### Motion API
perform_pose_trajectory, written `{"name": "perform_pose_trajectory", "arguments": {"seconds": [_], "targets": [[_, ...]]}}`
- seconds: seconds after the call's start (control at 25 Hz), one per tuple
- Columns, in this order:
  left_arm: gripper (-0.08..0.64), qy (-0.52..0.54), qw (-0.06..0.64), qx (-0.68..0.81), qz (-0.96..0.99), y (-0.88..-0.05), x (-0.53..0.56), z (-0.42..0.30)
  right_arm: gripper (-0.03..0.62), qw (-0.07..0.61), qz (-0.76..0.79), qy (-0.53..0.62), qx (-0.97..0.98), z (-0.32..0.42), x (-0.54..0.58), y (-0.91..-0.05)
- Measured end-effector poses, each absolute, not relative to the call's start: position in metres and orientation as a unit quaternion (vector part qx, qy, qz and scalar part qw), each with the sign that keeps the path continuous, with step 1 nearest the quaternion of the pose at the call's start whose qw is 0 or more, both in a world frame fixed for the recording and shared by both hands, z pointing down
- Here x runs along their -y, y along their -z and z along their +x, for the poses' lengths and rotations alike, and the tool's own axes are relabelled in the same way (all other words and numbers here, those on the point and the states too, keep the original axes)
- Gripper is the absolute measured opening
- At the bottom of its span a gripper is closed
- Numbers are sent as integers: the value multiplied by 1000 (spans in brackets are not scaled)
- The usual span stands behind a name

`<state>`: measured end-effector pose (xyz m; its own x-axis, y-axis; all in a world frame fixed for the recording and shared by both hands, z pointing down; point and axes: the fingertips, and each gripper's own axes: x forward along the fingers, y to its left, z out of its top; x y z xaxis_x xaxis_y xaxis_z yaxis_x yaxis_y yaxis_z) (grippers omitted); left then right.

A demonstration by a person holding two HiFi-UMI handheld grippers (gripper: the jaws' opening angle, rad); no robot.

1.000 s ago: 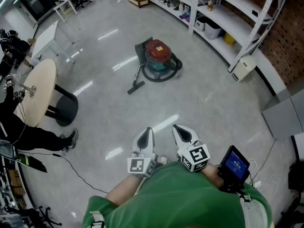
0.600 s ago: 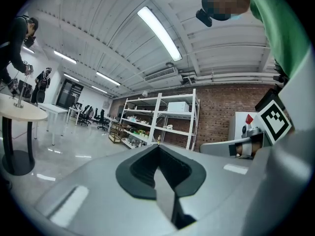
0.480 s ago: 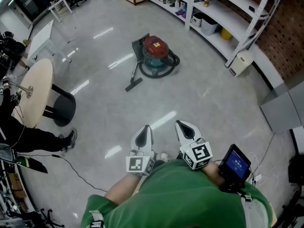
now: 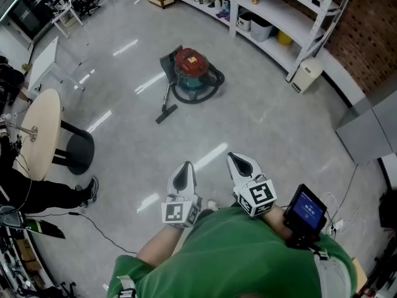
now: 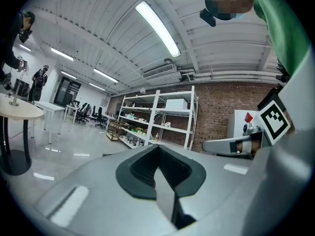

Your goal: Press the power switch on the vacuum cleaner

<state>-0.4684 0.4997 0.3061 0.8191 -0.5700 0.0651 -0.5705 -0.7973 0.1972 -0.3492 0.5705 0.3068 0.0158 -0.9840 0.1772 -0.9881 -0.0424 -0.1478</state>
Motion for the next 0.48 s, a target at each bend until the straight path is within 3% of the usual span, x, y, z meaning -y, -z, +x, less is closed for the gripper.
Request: {"name": "perform_pose_trajectory", "arguments": {"seconds": [0.48], "targets": [[7, -11, 67, 316, 946, -294, -489, -358, 2, -17, 718, -108, 687, -236, -566, -301]]}}
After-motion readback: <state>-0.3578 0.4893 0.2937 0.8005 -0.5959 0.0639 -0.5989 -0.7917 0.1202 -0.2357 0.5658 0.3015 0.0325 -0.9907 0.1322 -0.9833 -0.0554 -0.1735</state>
